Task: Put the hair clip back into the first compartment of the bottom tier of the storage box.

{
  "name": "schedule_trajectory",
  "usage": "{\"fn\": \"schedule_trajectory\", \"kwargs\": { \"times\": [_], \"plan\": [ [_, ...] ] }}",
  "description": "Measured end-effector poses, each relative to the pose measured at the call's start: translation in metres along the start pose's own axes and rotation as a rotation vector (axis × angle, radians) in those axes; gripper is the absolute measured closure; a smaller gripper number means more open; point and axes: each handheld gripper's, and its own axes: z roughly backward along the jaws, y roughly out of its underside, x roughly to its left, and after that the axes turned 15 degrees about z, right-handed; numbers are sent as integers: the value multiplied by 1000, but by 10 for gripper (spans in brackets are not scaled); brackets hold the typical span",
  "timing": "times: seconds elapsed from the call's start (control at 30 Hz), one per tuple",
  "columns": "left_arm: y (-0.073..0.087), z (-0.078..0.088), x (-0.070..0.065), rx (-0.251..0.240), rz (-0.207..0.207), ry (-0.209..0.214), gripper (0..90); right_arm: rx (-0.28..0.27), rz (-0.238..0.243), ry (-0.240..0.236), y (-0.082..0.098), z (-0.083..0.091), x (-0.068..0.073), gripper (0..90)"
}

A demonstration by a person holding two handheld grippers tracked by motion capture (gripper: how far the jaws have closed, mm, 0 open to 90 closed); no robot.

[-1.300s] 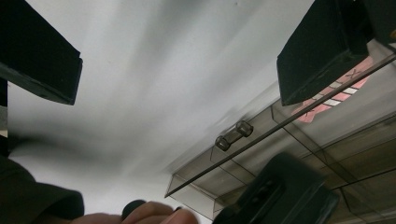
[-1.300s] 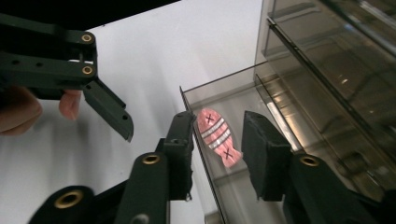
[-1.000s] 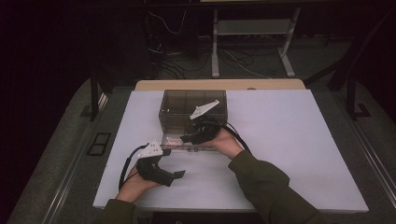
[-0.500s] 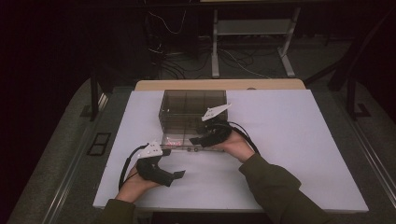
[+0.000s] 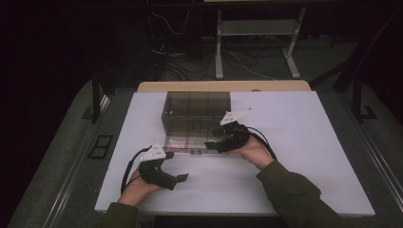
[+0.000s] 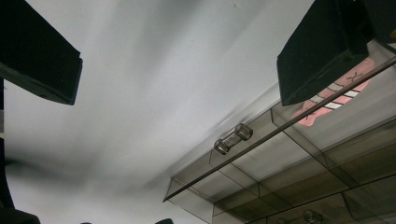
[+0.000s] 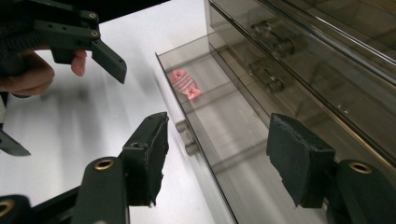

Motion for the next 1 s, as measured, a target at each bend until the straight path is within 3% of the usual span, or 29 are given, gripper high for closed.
{"fn": "schedule_trajectory", "kwargs": {
  "times": [0.3, 0.67, 1.0],
  "plan": [
    [0, 1, -1, 2, -3, -3, 0, 19, -5, 49, 20, 19, 3, 319],
    [0, 0, -2, 1, -7, -1, 0, 1, -23, 131, 38, 44, 6, 261],
    [0, -1, -1, 4, -6, 0, 0, 2, -37, 167, 57, 62, 10, 237]
  ]
}}
